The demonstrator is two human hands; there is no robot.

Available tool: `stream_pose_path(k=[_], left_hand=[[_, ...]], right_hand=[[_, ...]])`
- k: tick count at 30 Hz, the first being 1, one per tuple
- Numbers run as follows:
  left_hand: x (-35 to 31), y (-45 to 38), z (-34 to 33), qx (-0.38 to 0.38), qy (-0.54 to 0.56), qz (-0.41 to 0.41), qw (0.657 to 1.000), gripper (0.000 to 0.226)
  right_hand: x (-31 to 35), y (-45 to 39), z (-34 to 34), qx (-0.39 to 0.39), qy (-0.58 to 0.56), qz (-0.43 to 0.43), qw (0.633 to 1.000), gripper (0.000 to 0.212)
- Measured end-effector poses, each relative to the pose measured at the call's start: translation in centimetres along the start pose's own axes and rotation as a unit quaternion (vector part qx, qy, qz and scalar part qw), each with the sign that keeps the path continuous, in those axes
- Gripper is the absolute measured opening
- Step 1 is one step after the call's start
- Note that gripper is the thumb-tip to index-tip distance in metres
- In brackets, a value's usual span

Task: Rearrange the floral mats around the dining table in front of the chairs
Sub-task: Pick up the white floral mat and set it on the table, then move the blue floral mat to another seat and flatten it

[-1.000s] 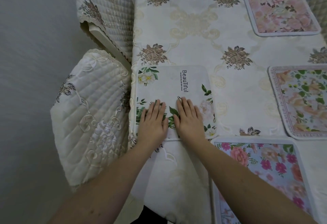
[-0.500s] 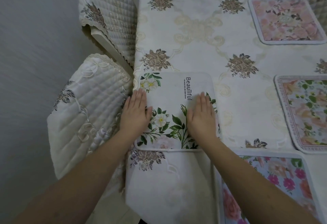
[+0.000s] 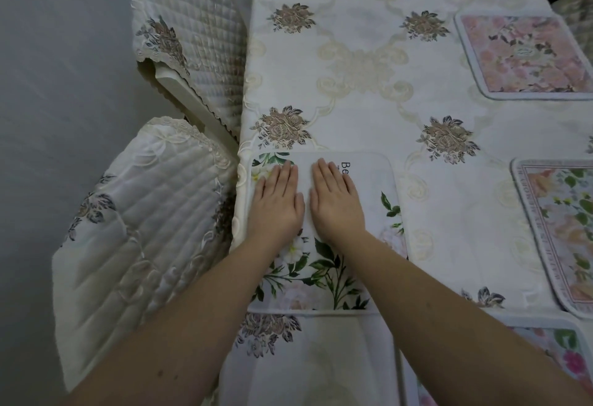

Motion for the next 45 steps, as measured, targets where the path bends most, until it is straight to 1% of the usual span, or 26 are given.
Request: stream_pose_path(k=[4,9,16,20,22,25,29,32,35,42,45], left_hand=[[1.0,-1.0,-0.2,-0.004,-0.009,0.002,1.0,0.065],[2.9,-1.8,0.0,-0.009,-0.031,0.013,0.999,0.071],[4.3,-2.0,0.3,-0.02,-0.019,0.063,0.998,0.072],[4.7,-1.8,0.6,-0.014,-0.033,0.102,0.994,0.066],[4.9,-1.8,0.7,0.005,-0.041,0.097,0.994,0.062],[5.7,-1.7,1.4,0.043,-0.089,0.08,0.992,0.06],[4.6,-0.5,3.2,0.073,-0.121,0.057,0.988,0.065],[2.0,1.8,4.8,0.054,-0.102,0.027,0.993,0.067],[-0.2,4.8,6.1,0.048,-0.057,0.022,0.997,0.068],[-4.1,11.2,9.1,0.032,0.012,-0.004,0.999,0.064],[-5.6,13.5,10.9,0.032,0.021,-0.038,0.999,0.065]], right_hand=[[-0.5,-0.1,-0.4,0.004,0.01,-0.009,1.0,0.057],[-3.2,-0.4,0.3,0.0,0.021,-0.054,0.998,0.064],[-10.0,0.1,2.2,-0.024,0.017,-0.126,0.992,0.071],[-11.3,0.8,2.9,-0.015,0.011,-0.145,0.989,0.066],[-11.3,0.6,3.0,-0.007,0.014,-0.152,0.988,0.063],[-11.1,1.0,3.5,0.015,0.028,-0.155,0.987,0.061],[-9.1,4.1,4.7,0.0,0.026,-0.129,0.991,0.058],[-7.2,7.2,5.2,0.01,0.007,-0.139,0.99,0.059],[-5.3,9.9,6.4,0.014,-0.014,-0.15,0.989,0.057],[-2.3,15.3,11.3,0.012,-0.008,-0.118,0.993,0.056],[-0.8,17.9,13.7,-0.01,0.0,-0.103,0.995,0.057]])
Point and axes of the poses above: each hand's wrist, its own y-axis away from the middle knuckle, its own z-axis out of the back of the hand, x = y × z, the point moved 7 cm from there along -y, towards the middle knuckle, and after that the axes turned 11 degrees about -x, right-handed, at the moved point
